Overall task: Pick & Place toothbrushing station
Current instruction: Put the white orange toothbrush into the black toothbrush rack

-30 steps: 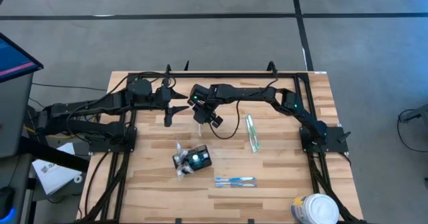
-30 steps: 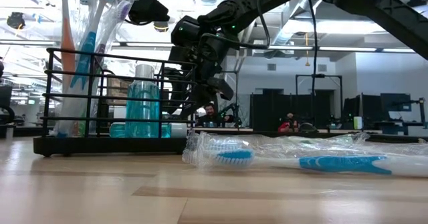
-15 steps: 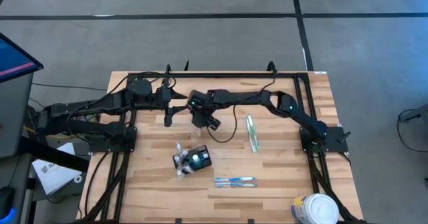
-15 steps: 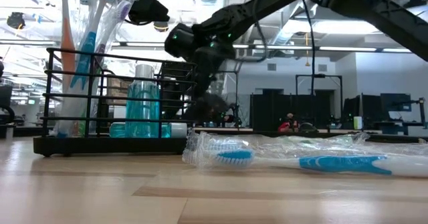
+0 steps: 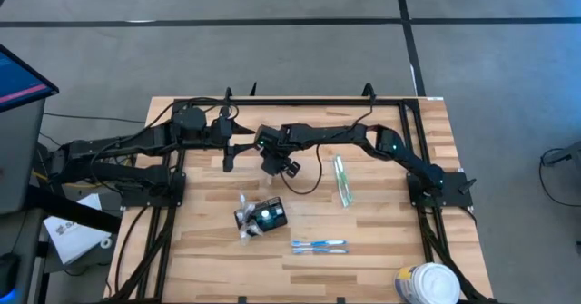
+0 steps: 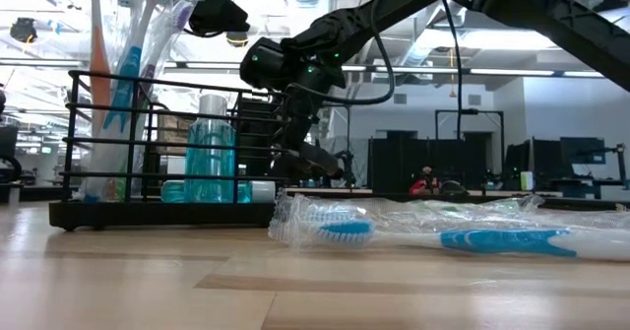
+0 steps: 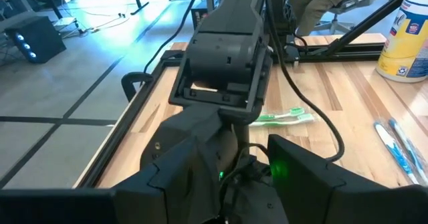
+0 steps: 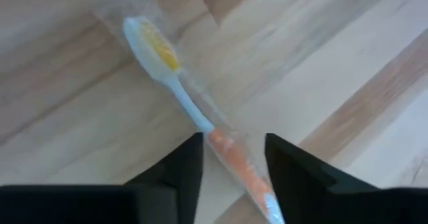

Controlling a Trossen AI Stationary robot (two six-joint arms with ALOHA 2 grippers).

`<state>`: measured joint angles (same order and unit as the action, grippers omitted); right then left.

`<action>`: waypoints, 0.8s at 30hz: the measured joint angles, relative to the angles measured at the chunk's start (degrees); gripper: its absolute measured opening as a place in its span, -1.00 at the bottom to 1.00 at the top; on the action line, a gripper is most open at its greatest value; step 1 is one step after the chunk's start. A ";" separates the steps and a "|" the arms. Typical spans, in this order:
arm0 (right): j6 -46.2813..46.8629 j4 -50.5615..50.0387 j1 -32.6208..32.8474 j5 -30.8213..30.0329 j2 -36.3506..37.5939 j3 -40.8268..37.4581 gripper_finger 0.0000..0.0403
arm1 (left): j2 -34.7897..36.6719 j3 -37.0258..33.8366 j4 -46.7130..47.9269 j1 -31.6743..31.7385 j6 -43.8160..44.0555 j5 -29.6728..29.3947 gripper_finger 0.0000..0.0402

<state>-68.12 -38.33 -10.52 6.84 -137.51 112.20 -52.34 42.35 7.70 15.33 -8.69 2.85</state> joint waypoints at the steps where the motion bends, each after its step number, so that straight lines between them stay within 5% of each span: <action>1: 0.00 0.02 0.02 0.01 0.00 0.00 -0.27 | 0.00 0.00 0.02 0.02 0.00 0.00 -0.12; 10: 0.02 -0.98 0.00 0.12 0.00 0.02 -0.94 | 0.00 0.00 -0.02 0.00 0.00 0.00 -0.12; 24: 4.57 -4.69 -0.02 -0.92 0.00 2.97 -1.00 | 0.00 0.00 -0.02 0.00 0.00 0.00 -0.12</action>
<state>-63.54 -43.02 -10.54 5.92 -137.51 115.18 -52.34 42.35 7.68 15.33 -8.69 2.85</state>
